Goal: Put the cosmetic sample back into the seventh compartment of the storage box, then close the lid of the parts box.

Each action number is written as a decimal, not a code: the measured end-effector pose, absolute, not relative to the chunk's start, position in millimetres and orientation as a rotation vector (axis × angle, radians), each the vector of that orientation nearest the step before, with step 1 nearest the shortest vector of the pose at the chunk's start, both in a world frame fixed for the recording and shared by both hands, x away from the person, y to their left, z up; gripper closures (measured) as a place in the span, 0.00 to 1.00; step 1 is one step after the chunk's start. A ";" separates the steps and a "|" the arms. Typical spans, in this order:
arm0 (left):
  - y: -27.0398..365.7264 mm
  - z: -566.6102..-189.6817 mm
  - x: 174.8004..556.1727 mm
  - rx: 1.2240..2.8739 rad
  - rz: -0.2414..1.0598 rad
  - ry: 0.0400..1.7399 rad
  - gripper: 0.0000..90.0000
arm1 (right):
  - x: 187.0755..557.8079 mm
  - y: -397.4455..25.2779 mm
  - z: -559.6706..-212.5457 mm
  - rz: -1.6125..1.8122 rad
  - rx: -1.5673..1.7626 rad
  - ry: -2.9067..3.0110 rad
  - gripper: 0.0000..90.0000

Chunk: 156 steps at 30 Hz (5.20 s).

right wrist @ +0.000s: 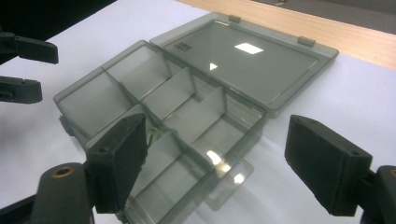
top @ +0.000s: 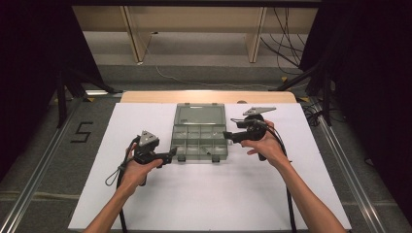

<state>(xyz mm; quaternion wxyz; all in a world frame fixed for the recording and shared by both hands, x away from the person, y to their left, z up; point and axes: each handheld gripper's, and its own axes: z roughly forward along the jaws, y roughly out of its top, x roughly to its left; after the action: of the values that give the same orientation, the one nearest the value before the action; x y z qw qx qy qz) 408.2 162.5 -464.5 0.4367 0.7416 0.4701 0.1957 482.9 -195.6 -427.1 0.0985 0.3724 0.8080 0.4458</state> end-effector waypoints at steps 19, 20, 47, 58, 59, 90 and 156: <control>158.1 -457.7 431.5 1.943 0.396 1.242 0.28 | 499.7 -212.8 -435.9 1.290 1.249 2.373 0.23; 160.9 -456.1 432.9 2.011 0.394 1.216 0.28 | 500.3 -212.8 -434.9 1.278 1.241 2.377 0.23; 148.4 -461.5 455.6 2.058 0.248 1.332 0.62 | 518.1 -208.8 -420.9 1.251 1.300 2.356 0.23; 149.1 -460.3 453.1 2.060 0.241 1.368 0.76 | 521.9 -202.3 -416.9 1.207 1.311 2.365 0.24; 149.8 -460.2 453.1 2.068 0.240 1.366 0.77 | 523.2 -200.9 -417.9 1.224 1.304 2.372 0.24; 150.4 -460.6 452.8 2.077 0.233 1.349 0.79 | 581.0 -162.2 -433.0 1.105 1.486 2.412 0.27; 152.9 -461.2 453.0 2.096 0.234 1.303 0.78 | 592.4 -152.3 -470.7 1.056 1.743 2.395 0.40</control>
<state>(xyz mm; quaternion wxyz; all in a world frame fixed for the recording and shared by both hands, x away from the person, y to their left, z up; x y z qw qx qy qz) 453.0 152.9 -461.2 0.3255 0.7994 0.4969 0.0893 592.4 -152.3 -470.7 -0.0016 0.5541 0.7616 0.3359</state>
